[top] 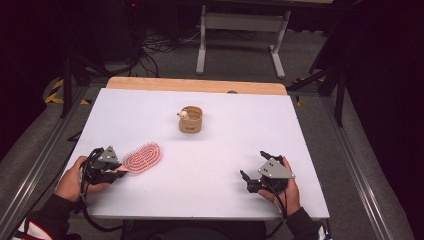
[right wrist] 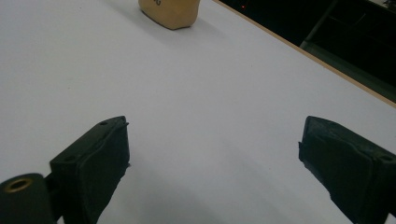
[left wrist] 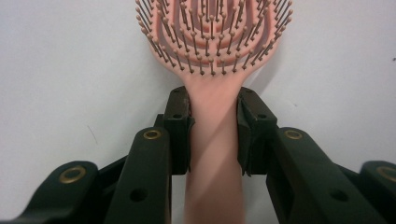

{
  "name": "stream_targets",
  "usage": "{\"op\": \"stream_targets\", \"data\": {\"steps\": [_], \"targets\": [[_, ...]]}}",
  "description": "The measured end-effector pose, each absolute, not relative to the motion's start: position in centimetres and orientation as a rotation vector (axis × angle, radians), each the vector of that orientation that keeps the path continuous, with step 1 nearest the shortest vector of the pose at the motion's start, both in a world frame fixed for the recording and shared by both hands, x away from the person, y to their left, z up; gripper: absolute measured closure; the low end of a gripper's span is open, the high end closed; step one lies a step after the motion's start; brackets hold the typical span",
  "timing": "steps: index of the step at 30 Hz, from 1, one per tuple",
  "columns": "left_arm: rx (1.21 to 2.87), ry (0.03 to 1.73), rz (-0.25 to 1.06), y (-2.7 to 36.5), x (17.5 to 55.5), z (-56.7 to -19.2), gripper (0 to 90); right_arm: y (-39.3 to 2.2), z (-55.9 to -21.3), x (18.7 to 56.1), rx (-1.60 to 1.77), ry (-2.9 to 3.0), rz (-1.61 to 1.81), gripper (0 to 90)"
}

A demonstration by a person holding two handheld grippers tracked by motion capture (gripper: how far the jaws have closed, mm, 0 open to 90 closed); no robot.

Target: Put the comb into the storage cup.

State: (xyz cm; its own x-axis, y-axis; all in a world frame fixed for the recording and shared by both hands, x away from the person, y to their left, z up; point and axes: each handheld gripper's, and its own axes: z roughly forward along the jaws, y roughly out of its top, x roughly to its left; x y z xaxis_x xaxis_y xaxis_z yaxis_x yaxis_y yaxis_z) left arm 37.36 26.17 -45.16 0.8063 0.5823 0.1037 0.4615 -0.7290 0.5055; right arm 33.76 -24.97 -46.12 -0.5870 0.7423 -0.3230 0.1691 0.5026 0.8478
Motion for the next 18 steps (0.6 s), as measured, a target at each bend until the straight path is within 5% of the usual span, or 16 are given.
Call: {"op": "stream_targets", "data": {"steps": [18], "targets": [[2.455,0.774,0.461,25.71,36.84,-45.19,69.8,-25.17,-45.98,33.75,0.747,2.034,1.048,9.1]]}}
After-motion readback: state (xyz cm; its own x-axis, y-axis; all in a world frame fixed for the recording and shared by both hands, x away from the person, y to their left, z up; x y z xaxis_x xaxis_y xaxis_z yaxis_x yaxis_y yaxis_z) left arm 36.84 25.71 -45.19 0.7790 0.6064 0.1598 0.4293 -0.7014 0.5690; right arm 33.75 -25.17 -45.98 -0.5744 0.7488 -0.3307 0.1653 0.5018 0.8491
